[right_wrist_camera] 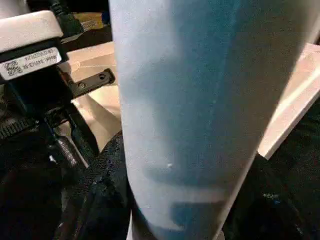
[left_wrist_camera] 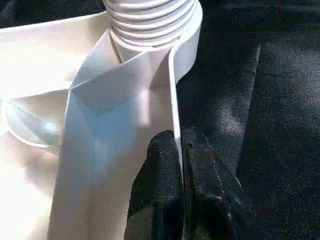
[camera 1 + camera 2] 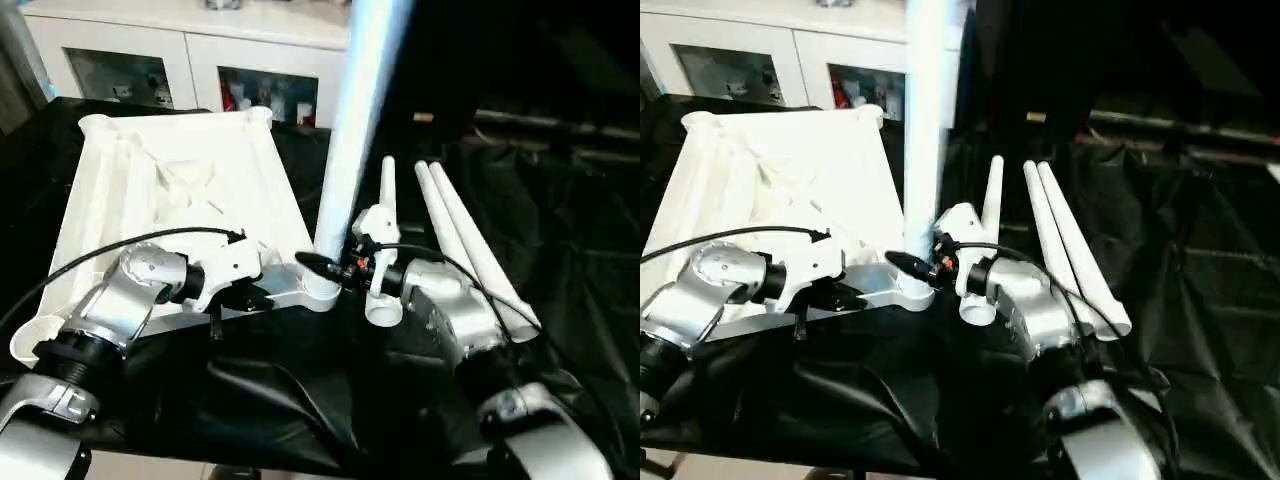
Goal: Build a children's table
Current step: Insert table leg to table base, then rotate leg to tighten
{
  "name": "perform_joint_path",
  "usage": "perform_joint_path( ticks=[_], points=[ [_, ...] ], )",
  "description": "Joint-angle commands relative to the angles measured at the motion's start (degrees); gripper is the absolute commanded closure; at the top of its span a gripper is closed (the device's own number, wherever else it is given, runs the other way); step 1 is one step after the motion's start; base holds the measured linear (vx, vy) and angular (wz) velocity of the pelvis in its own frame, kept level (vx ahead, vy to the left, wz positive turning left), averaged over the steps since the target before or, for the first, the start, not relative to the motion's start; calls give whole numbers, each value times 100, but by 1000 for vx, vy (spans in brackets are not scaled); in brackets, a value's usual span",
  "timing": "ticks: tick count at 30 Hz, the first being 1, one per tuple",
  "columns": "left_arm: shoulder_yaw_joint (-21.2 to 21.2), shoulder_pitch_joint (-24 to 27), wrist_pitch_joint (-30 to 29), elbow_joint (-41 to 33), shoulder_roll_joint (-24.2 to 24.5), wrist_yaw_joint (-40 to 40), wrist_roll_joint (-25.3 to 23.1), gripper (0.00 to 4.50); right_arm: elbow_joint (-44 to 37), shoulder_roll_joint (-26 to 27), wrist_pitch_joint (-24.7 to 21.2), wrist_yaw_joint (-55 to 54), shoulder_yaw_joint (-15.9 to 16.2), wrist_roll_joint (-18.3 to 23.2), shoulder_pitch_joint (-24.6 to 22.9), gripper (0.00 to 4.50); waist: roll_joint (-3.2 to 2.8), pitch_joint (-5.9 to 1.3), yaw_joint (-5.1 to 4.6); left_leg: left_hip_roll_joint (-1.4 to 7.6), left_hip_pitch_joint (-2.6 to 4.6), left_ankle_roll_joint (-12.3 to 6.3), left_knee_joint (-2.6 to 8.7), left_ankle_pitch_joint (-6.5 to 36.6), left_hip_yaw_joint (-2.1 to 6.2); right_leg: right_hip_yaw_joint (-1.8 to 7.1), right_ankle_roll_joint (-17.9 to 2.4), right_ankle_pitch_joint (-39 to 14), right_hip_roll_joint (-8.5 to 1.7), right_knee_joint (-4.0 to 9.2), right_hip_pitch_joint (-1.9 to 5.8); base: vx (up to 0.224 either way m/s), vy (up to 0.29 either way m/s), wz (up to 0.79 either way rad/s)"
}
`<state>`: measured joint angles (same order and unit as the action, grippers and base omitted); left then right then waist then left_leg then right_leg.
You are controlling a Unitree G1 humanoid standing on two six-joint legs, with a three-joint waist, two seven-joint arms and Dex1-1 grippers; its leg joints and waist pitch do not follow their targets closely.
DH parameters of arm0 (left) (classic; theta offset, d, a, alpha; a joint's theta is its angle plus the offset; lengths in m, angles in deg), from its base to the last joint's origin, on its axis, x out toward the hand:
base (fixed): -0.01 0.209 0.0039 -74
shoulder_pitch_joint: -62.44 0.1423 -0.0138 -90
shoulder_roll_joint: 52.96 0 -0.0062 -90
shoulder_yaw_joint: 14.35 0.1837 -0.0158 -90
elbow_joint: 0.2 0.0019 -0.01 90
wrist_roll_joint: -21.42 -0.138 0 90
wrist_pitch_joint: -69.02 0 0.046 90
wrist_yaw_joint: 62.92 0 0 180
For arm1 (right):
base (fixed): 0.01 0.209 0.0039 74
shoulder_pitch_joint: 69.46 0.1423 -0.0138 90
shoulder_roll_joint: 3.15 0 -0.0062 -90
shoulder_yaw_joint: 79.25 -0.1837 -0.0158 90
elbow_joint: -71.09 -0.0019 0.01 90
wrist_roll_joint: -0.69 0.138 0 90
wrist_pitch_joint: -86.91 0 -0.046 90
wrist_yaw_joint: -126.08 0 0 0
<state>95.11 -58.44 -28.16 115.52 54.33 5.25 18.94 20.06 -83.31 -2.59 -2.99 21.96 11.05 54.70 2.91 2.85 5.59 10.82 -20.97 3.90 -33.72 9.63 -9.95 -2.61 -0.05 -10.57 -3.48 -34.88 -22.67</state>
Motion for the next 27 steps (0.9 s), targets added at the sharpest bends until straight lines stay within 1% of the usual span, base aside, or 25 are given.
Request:
perform_joint_path(
  ticks=[1,3,5,6,7,8,9,10,12,13,14,15,16,17,18,19,21,22,23,25,27],
  points=[
    [196,29,77,-231,-110,104,-17,450,564,-164,-215,101,309,-430,-152,261,-108,-238,-78,275,204,380,543,3076,183,255,-720,-3218,-492,580,-10,0,0,0],
    [185,22,105,-202,-129,90,-34,450,712,-212,-140,197,301,-422,-96,261,-100,-242,-90,263,212,366,526,3116,175,265,-749,-3246,-504,586,-24,0,0,0],
    [179,12,164,-175,-148,96,-45,450,803,-244,-63,273,235,-389,-83,261,-96,-243,-92,266,211,358,524,3113,177,264,-750,-3280,-511,594,-19,0,0,0],
    [175,8,201,-167,-157,111,-41,450,831,-253,-28,324,210,-372,-86,261,-92,-239,-88,266,225,346,514,3121,167,266,-739,-3318,-510,607,-36,0,0,0],
    [171,6,240,-168,-164,126,-31,450,845,-266,39,398,188,-349,-100,261,-102,-242,-82,263,228,338,512,3111,169,269,-729,-3330,-509,611,-33,0,0,0],
    [167,11,258,-182,-168,134,-24,450,861,-275,91,456,176,-333,-108,261,-98,-247,-81,266,204,326,516,3066,175,267,-727,-3321,-516,606,-14,0,0,0],
    [160,12,292,-184,-173,197,22,450,886,-278,130,515,153,-301,-111,261,-108,-251,-77,270,200,319,524,3017,173,271,-746,-3249,-510,595,-11,0,0,0],
    [155,28,318,-214,-175,283,84,450,907,-290,171,594,128,-264,-127,261,-135,-254,-71,272,207,322,521,3022,172,276,-767,-3203,-511,595,-16,0,0,0],
    [165,21,352,-203,-169,381,124,450,973,-300,262,668,124,-264,-118,261,-117,-260,-73,276,194,317,530,2997,164,274,-822,-3034,-496,577,-3,0,0,0],
    [176,23,372,-202,-160,476,162,450,1025,-315,340,728,134,-277,-119,261,-135,-268,-75,279,195,319,531,2977,159,277,-877,-2898,-493,563,1,0,0,0],
    [185,24,380,-202,-152,527,179,450,1058,-326,390,760,145,-292,-118,261,-130,-274,-74,282,178,313,539,2892,157,279,-929,-2728,-487,540,21,0,0,0],
    [189,6,395,-170,-147,591,198,450,1130,-325,431,799,137,-279,-93,261,-162,-276,-72,283,176,322,542,2873,156,281,-959,-2639,-481,525,23,0,0,0],
    [188,3,395,-165,-147,599,202,450,1141,-325,435,803,134,-277,-89,261,-144,-283,-82,283,170,321,542,2838,145,278,-1011,-2490,-476,514,34,0,0,0],
    [184,-30,396,-120,-152,657,225,450,1250,-326,478,836,113,-259,-48,261,-166,-285,-77,281,174,322,543,2818,144,281,-1041,-2422,-472,504,38,0,0,0],
    [183,-33,395,-116,-153,659,224,450,1267,-325,489,840,111,-259,-43,261,-158,-280,-89,281,173,313,545,2804,137,279,-1087,-2357,-463,498,43,0,0,0],
    [182,-41,394,-107,-155,663,223,450,1307,-325,514,849,105,-259,-29,261,-155,-275,-79,283,186,308,545,2799,127,282,-1105,-2363,-464,500,38,0,0,0],
    [179,-66,391,-83,-163,664,216,450,1361,-331,545,864,98,-264,-7,261,-157,-269,-77,284,185,307,545,2808,132,284,-1106,-2437,-474,506,47,0,0,0],
    [161,-92,396,-60,-182,642,214,450,1414,-336,583,898,81,-272,14,261,-144,-267,-79,284,180,306,548,2819,137,282,-1063,-2615,-489,522,55,0,0,0],
    [148,-110,401,-44,-196,629,215,450,1449,-338,607,923,67,-277,28,261,-150,-261,-78,284,188,308,545,2853,141,284,-1034,-2752,-496,538,43,0,0,0],
    [85,-106,319,-74,-227,616,281,450,1529,-338,650,967,37,-283,54,261,-140,-253,-77,287,188,310,547,2902,154,281,-978,-2940,-506,557,41,0,0,0],
    [64,-95,285,-94,-235,616,306,450,1564,-335,662,960,22,-288,64,261,-149,-253,-77,294,186,317,550,2928,164,280,-954,-3004,-513,560,40,0,0,0]
  ],
)
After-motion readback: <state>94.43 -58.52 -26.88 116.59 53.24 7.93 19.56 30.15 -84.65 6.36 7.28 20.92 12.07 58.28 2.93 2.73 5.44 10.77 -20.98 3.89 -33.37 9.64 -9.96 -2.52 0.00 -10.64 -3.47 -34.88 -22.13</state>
